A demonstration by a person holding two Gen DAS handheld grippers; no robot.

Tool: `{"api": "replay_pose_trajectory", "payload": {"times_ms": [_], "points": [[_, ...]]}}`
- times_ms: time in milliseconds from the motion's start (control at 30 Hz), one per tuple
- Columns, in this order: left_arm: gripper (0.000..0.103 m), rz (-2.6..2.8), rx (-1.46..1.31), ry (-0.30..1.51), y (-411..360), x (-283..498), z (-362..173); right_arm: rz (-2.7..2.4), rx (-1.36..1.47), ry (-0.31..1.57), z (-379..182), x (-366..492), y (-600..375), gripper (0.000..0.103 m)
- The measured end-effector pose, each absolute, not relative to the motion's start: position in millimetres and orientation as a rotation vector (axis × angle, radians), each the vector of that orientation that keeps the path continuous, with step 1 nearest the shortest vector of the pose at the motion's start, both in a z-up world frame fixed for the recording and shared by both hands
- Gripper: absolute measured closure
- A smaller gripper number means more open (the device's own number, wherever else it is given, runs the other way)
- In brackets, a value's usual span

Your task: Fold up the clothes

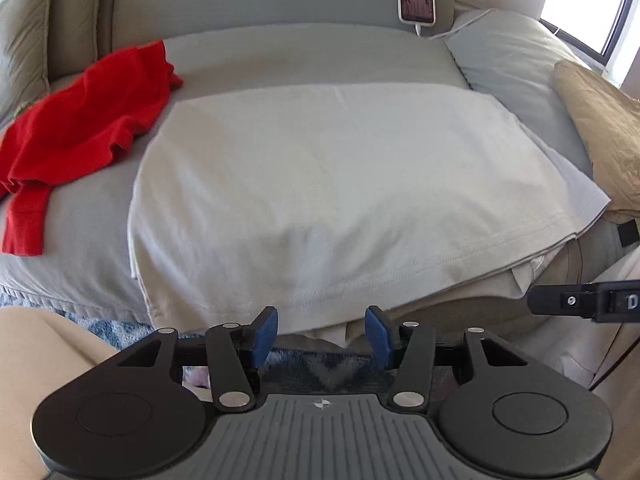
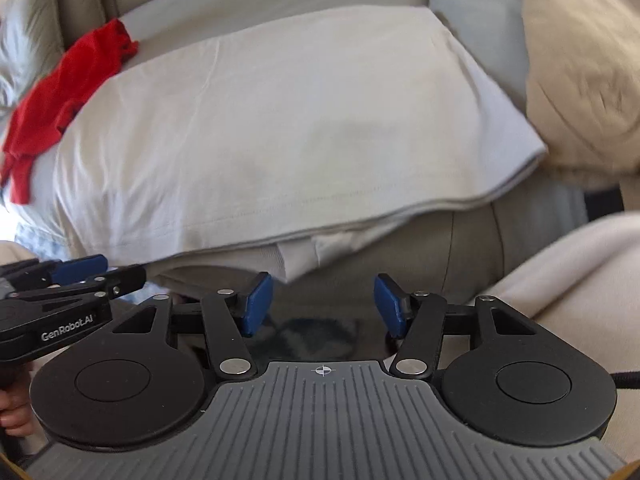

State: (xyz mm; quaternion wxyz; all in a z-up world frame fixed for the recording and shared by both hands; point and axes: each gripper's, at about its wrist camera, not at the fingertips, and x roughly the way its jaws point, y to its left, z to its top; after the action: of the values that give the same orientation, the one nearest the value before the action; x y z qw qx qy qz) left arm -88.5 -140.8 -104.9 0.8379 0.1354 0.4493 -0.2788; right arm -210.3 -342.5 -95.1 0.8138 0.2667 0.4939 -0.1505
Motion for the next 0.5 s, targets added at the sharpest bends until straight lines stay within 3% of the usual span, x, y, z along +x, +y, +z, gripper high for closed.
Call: {"api": "replay_pose_trajectory", "payload": {"times_ms": [200, 500], "points": [[0.037, -0.548, 0.202, 0.824, -136, -95, -79, -0.387, 0.88, 0.77, -72, -256, -386, 0.041], [0.037, -0.526, 0.183, 0.871, -142, -95, -94, -0.56, 1.172, 0.565, -98, -294, -435, 0.039]]}}
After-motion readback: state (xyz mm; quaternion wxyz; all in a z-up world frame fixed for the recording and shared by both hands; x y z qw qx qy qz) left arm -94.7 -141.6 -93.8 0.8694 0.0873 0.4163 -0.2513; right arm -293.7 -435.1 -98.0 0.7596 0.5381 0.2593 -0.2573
